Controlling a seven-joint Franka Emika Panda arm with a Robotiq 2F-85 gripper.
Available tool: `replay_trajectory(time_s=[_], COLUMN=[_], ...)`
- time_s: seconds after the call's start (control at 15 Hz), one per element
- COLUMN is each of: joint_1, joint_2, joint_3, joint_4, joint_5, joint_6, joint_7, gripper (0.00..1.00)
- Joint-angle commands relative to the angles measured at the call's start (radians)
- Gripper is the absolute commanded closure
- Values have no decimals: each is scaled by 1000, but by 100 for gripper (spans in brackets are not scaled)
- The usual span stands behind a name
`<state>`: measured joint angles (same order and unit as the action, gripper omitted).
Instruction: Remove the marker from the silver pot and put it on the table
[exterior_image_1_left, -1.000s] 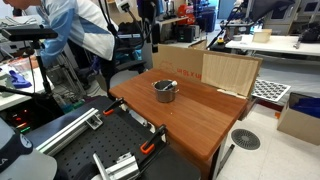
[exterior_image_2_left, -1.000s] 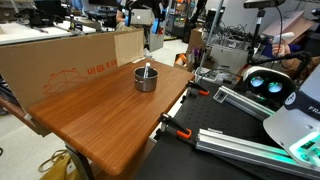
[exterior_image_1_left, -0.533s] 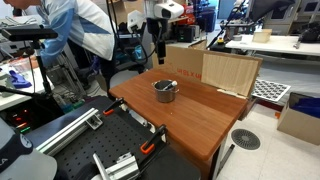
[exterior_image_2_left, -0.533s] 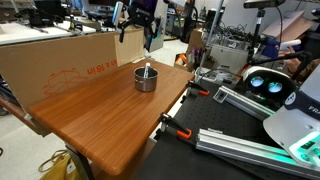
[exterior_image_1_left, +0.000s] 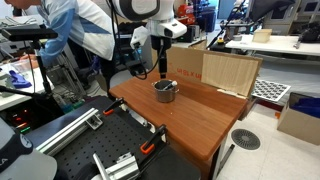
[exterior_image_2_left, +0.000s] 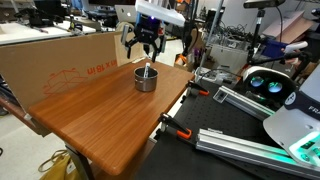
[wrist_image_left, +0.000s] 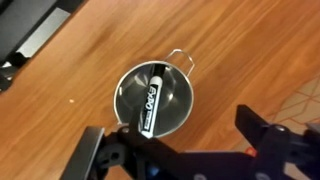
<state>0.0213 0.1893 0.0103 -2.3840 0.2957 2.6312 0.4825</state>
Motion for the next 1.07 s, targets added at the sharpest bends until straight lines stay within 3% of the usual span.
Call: replay_trajectory(time_s=[0.0,0.33,1.0], joint_1=[21,32,27], joint_2=[14,23,72], joint_3=[-27,-44,-82], joint_4=[-17,-34,0], joint_5=[-27,-33,-45], joint_6=[43,116,92], joint_7=[57,109,165], gripper=[0,0,0])
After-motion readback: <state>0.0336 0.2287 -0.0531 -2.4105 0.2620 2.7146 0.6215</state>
